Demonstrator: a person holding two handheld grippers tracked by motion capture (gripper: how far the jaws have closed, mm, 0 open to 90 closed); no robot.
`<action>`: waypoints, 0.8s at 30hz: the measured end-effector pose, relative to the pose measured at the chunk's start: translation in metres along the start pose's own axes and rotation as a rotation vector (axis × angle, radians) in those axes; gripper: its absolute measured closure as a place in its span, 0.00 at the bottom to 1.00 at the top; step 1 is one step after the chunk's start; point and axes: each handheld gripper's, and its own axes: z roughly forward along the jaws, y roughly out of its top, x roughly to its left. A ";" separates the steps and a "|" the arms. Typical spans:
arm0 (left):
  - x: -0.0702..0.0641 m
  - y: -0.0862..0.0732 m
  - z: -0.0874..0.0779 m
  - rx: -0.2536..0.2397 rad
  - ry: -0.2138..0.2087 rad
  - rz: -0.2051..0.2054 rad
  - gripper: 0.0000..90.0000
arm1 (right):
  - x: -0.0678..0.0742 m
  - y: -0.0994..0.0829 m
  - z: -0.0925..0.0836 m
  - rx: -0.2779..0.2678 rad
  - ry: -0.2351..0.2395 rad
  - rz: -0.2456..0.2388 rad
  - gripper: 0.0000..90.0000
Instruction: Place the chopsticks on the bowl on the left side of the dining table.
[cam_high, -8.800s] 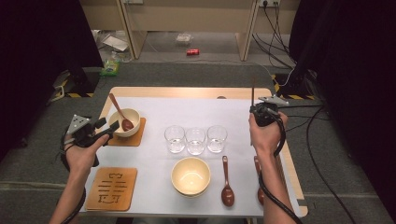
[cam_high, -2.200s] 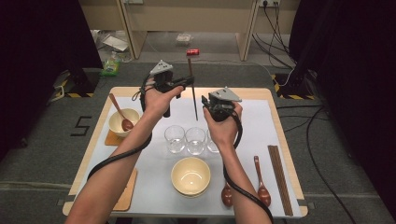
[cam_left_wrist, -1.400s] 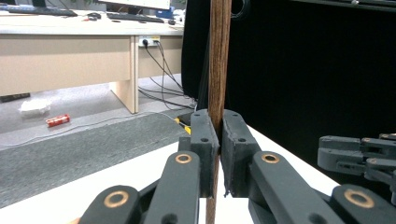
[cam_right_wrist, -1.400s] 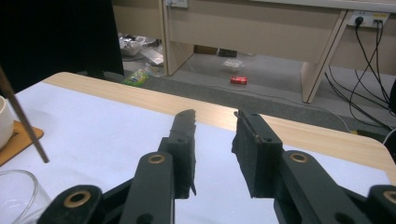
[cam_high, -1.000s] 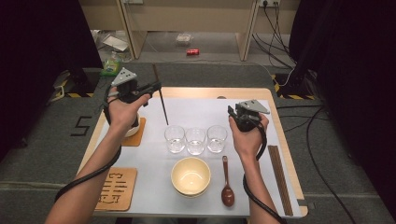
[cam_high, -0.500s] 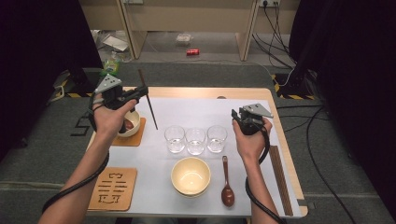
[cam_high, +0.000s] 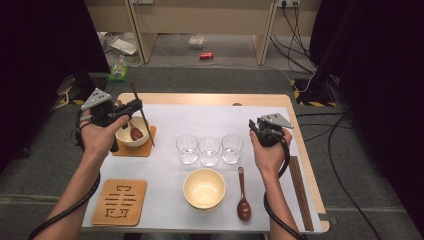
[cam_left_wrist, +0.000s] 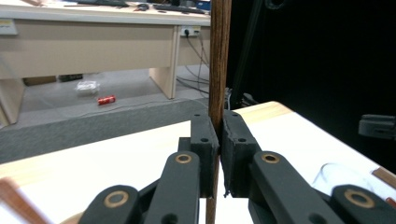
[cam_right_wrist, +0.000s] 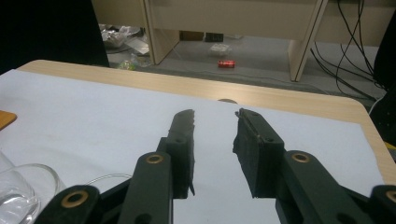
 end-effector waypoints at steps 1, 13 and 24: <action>0.003 -0.002 -0.004 0.002 0.008 -0.006 0.93 | 0.000 0.000 0.000 0.001 -0.001 -0.001 0.74; 0.030 -0.021 -0.025 0.041 0.075 -0.028 0.93 | 0.002 -0.002 0.000 0.003 0.002 -0.006 0.74; 0.047 -0.029 -0.032 0.069 0.112 -0.061 0.93 | 0.002 -0.005 0.001 0.008 0.005 -0.007 0.74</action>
